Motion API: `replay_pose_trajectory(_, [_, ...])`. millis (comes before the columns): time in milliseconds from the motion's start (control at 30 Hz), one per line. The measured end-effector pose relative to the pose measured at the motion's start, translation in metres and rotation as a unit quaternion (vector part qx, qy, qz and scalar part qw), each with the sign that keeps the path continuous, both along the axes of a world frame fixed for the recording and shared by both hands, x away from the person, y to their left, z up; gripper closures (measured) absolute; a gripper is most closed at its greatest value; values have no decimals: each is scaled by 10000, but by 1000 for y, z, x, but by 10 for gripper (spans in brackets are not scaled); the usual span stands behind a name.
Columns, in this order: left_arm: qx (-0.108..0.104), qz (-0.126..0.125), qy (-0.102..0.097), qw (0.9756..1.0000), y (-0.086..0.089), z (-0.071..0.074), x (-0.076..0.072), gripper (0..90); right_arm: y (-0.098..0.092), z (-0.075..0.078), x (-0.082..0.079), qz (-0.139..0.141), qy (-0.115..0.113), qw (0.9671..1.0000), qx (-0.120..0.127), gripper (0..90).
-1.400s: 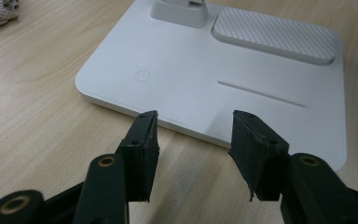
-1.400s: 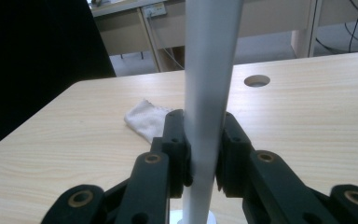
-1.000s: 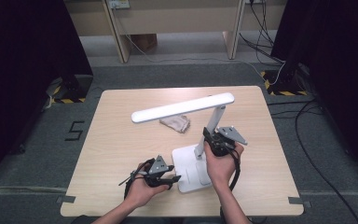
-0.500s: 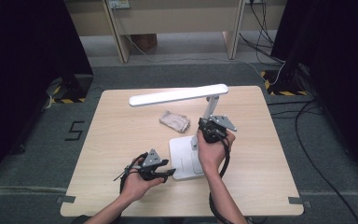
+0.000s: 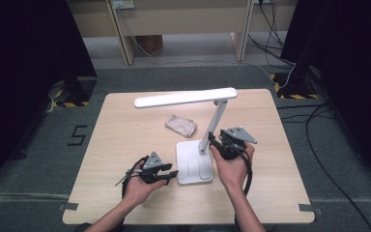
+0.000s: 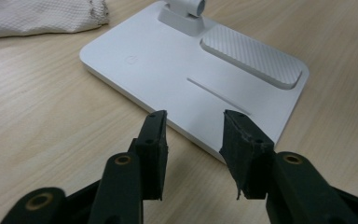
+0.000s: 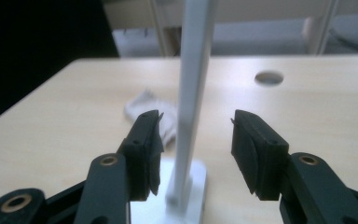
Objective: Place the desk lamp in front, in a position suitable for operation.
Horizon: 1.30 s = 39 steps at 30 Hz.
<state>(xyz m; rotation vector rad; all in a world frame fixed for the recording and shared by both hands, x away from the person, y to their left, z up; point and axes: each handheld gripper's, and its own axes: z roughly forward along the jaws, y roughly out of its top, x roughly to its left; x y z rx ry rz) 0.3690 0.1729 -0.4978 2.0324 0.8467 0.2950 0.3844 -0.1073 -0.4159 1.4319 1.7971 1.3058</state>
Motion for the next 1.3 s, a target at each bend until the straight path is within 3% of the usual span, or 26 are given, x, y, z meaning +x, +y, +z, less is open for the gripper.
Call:
replay_pose_trajectory(67, [31,47,6,10000,1,-1,2,652,-7,-15,-8,274,306,9991,-84,616])
replay_pose_trajectory(167, [112,83,82,9999,0,-2,4,713,-15,-36,-14,376,503,9969,-466,794])
replay_pose_trajectory(233, [116,107,156,9998,-1,-4,6,756,-19,-50,-15,399,751,9948,-564,861])
replay_pose_trajectory(500, [268,206,196,9992,-5,-8,12,832,-17,-75,-13,555,1221,9873,-850,900])
replay_pose_trajectory(833, [345,257,232,9988,-6,-13,17,826,-4,-86,-20,757,1262,9843,-974,898])
replay_pose_trajectory(1300, [398,286,306,9983,-6,-17,20,811,7,-95,-31,835,1226,9846,-928,898])
